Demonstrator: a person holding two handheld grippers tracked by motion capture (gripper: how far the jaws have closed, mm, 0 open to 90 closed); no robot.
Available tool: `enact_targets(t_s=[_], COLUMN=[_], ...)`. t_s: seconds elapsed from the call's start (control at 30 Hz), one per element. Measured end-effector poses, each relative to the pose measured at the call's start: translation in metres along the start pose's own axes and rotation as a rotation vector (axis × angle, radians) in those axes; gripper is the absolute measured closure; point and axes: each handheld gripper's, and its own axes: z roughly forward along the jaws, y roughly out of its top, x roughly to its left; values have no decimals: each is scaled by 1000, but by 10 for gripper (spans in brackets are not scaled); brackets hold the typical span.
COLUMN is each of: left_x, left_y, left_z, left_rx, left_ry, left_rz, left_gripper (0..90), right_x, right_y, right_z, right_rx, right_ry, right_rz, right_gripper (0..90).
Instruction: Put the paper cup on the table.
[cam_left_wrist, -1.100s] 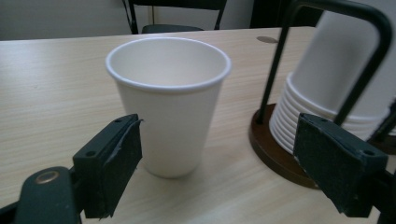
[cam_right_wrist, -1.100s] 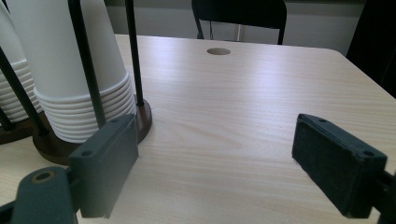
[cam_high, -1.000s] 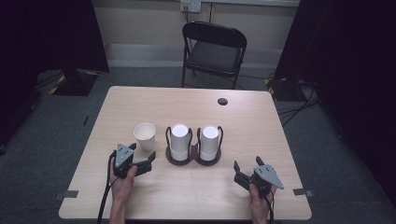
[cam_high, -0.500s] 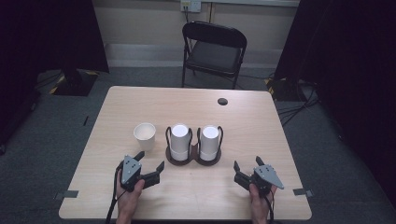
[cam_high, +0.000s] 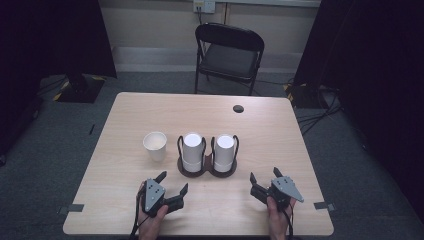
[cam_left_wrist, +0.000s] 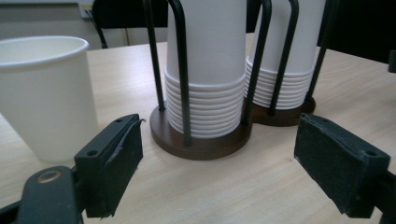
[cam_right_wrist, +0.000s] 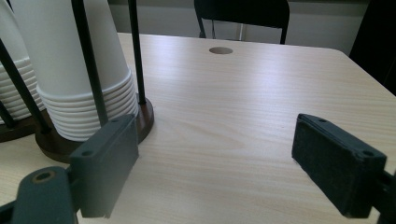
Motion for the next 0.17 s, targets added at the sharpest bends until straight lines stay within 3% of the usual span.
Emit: enact_targets(t_s=[0.17], left_x=[0], left_y=[0], left_z=[1], left_rx=[-12], left_ry=[-3], left_rz=[11], left_gripper=[156], right_x=[1], right_y=[1], right_z=[4], right_rx=[38], right_ry=[1], right_rz=[-10], right_gripper=[141])
